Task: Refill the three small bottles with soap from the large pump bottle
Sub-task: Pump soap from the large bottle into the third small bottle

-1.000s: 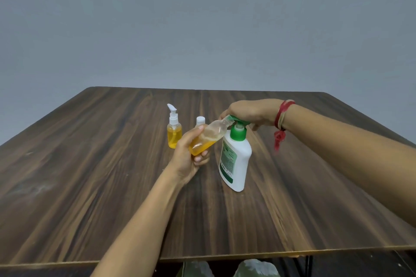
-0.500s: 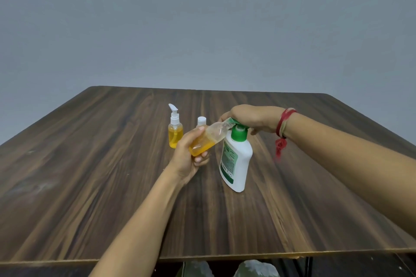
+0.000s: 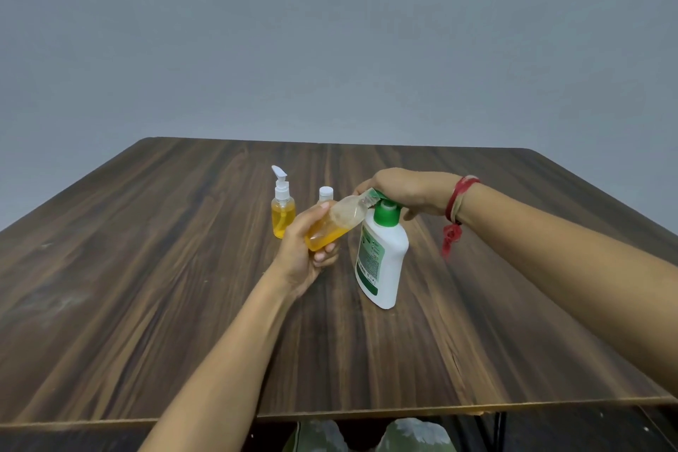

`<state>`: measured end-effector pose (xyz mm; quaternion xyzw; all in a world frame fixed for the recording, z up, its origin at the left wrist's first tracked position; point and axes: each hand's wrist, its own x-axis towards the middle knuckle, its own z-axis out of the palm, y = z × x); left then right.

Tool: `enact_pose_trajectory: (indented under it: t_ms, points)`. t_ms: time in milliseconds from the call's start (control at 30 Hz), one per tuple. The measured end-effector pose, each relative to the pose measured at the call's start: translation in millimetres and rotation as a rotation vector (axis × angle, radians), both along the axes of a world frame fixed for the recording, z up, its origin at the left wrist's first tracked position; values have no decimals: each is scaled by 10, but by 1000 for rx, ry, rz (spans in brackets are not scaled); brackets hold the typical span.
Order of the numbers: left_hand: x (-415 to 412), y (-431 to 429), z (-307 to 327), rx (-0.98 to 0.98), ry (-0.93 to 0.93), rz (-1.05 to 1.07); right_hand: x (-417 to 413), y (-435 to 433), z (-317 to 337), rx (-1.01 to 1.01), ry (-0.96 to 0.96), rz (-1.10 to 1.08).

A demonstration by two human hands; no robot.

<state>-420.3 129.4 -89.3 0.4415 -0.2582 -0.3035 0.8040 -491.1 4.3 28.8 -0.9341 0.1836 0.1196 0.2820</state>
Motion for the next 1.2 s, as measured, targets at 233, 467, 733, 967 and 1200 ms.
enact_pose_trajectory:
  t_ms: [233,467,733,967,1200]
  points:
    - [-3,-6,-4,6,3,-1,0,0,-7,-7,-35,-6]
    - [-9,-8,2,7,18,2,-2,8,15,-4,-32,1]
    - [-14,-4,5,1,13,3,-19,18,20,-28,-38,25]
    - [-19,-2,8,4,2,4,-36,21,30,-13,-38,35]
    - [-21,-7,13,6,8,-5,-17,18,56,-30,-27,59]
